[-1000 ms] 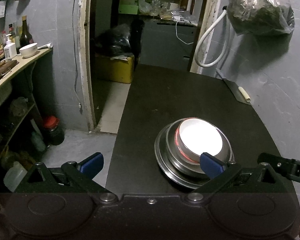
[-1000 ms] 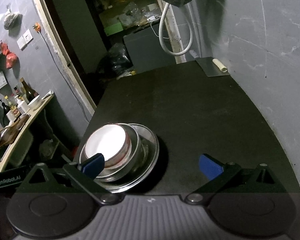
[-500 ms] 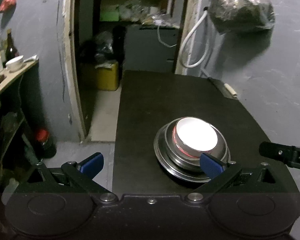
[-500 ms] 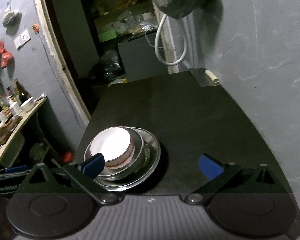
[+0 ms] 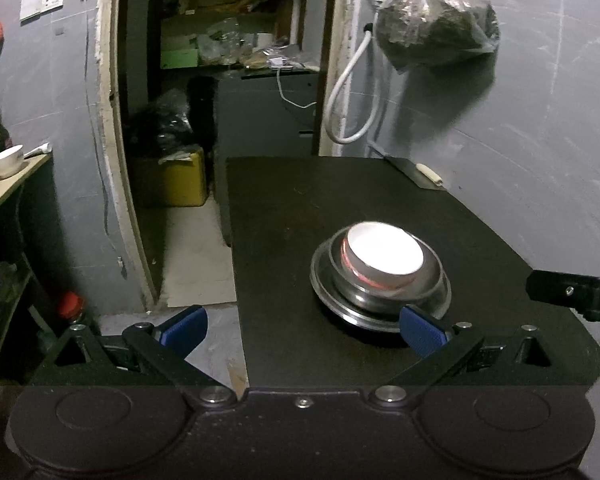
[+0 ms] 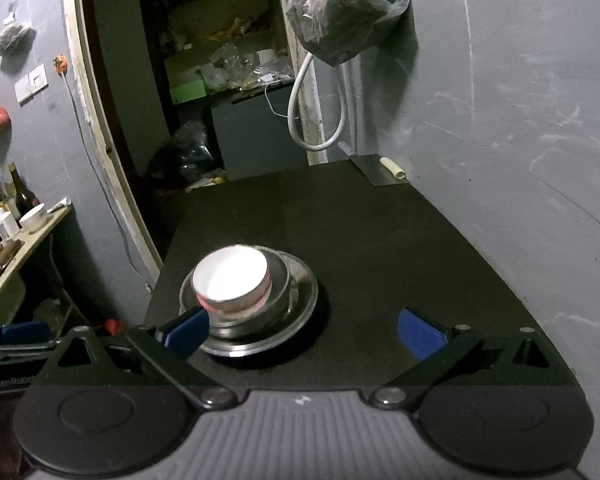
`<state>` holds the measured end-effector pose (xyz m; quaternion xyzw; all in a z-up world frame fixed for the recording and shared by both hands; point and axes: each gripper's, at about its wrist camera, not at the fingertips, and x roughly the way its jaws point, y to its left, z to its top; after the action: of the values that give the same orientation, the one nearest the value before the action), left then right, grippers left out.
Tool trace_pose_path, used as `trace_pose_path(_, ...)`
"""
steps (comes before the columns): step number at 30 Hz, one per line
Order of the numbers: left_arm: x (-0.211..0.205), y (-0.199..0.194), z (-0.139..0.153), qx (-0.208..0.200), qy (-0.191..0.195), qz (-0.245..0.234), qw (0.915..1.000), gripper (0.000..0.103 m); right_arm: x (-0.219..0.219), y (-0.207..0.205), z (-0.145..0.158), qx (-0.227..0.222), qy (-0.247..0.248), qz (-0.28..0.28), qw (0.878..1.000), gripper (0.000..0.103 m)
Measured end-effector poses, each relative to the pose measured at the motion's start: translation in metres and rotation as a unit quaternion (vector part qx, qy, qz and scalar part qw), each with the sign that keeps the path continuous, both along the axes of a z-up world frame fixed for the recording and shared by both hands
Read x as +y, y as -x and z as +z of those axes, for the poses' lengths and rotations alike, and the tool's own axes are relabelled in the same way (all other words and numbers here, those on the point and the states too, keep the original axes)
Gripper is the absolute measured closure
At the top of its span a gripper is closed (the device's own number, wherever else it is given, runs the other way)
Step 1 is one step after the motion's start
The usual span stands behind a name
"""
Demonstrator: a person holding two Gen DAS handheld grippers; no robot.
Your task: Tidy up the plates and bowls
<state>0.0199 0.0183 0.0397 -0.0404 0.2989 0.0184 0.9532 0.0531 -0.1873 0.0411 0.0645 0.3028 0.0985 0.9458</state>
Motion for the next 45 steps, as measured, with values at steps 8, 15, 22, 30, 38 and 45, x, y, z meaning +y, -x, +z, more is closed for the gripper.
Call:
trace_pose_path(8,0.005,0.021,-0.002,-0.008,0.001,-0.015,0.9998,0.001,0.003,0.029,-0.001,0.001,0.001,-0.009,1.000,0.000)
trace_pose_path(15,0.003,0.033,-0.006,-0.019,-0.006,-0.012,0.9997,0.001,0.003,0.043,-0.010,-0.008,0.002,0.001,1.000,0.000)
trace_pose_path(22,0.002,0.038,-0.012,-0.007,-0.008,-0.001,0.9999,0.001,-0.003,0.049,-0.016,-0.014,-0.003,-0.001,1.000,0.000)
trace_pose_path(30,0.001,0.044,-0.017,-0.001,-0.014,0.001,0.9999,0.001,-0.006,0.053,-0.022,-0.007,-0.003,-0.005,1.000,0.000)
trace_pose_path(38,0.000,0.042,-0.018,0.004,-0.021,-0.004,0.9998,0.001,-0.002,0.054,-0.024,0.003,0.003,0.004,1.000,0.000)
trace_pose_path(45,0.001,0.042,-0.018,0.004,-0.017,0.001,0.9999,0.001,-0.002,0.051,-0.022,-0.001,0.005,0.003,1.000,0.000)
